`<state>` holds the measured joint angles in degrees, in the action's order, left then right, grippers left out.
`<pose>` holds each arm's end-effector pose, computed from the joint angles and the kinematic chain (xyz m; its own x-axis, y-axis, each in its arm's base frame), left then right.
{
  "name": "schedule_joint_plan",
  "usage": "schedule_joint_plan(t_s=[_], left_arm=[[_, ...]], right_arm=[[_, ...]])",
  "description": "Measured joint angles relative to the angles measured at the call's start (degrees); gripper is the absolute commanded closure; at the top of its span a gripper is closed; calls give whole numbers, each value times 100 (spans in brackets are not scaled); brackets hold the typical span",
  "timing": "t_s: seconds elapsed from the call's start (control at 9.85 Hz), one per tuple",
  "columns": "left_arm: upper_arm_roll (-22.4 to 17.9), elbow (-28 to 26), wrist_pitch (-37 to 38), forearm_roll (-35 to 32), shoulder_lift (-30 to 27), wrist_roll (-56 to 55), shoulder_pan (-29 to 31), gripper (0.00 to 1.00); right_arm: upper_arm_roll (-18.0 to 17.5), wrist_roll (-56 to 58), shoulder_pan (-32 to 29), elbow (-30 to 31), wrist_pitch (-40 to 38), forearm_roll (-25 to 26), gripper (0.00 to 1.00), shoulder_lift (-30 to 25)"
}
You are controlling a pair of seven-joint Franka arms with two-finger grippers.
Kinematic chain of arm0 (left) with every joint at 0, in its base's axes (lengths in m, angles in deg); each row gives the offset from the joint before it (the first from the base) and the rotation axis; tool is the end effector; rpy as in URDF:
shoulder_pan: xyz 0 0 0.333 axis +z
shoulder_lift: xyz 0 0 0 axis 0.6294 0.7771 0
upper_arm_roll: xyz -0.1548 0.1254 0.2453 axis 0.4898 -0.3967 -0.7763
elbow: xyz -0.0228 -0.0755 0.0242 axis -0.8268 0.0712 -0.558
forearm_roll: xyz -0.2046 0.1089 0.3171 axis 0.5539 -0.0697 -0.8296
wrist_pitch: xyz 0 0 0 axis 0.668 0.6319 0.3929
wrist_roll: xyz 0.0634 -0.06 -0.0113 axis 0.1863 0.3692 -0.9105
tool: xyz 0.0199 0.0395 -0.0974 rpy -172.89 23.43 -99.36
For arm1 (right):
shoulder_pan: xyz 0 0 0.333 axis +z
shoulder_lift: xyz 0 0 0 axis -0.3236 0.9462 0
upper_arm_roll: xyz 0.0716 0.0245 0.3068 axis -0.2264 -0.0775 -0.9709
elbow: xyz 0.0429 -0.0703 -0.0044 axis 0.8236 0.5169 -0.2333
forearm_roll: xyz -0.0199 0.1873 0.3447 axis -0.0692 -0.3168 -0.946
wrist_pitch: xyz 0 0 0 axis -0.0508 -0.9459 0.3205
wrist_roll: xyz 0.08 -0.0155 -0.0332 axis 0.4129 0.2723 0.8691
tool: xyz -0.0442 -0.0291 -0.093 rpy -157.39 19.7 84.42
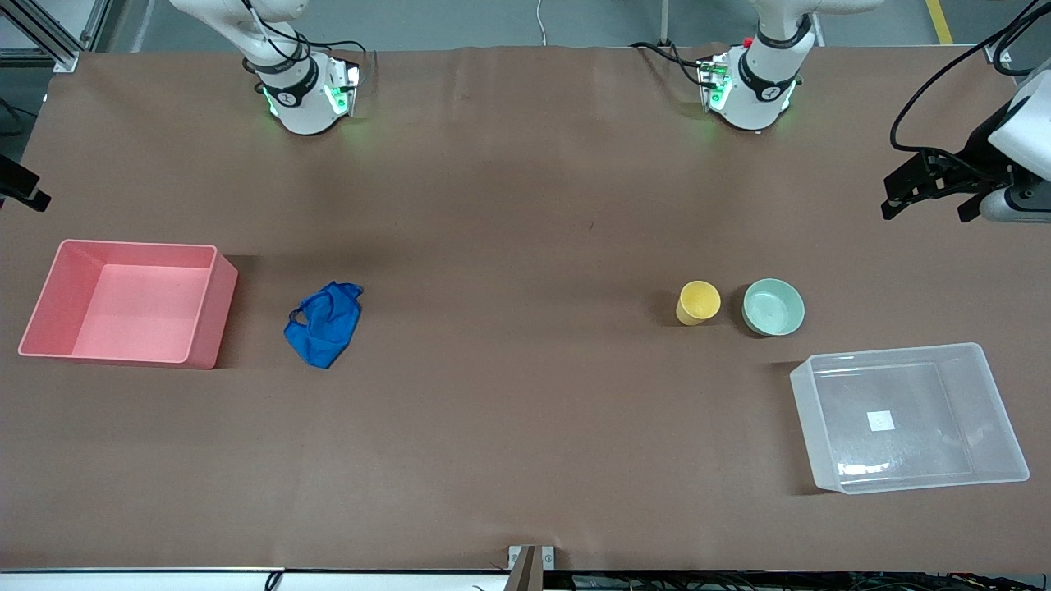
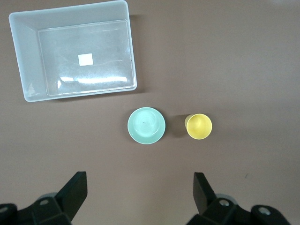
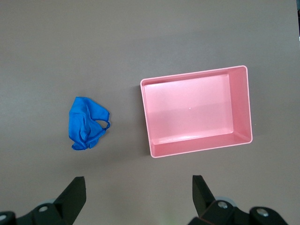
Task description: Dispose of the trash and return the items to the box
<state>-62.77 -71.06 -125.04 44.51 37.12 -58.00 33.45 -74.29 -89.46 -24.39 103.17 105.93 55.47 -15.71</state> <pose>0.5444 -0.0502 0.6417 0.9974 -0.0512 0.0498 -0.0523 -0.9984 0.0215 0.5299 -0.0838 0.6628 0.9828 -0.1839 0.0139 -0.1844 -0.9818 0.0456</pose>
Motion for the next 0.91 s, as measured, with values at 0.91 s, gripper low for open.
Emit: schedule_joint_plan(t_s=[0.91], left_arm=[[-2, 13, -187, 0, 166, 0, 2, 0]], right_arm=[[-24, 1, 77, 29, 206, -148, 0, 121]])
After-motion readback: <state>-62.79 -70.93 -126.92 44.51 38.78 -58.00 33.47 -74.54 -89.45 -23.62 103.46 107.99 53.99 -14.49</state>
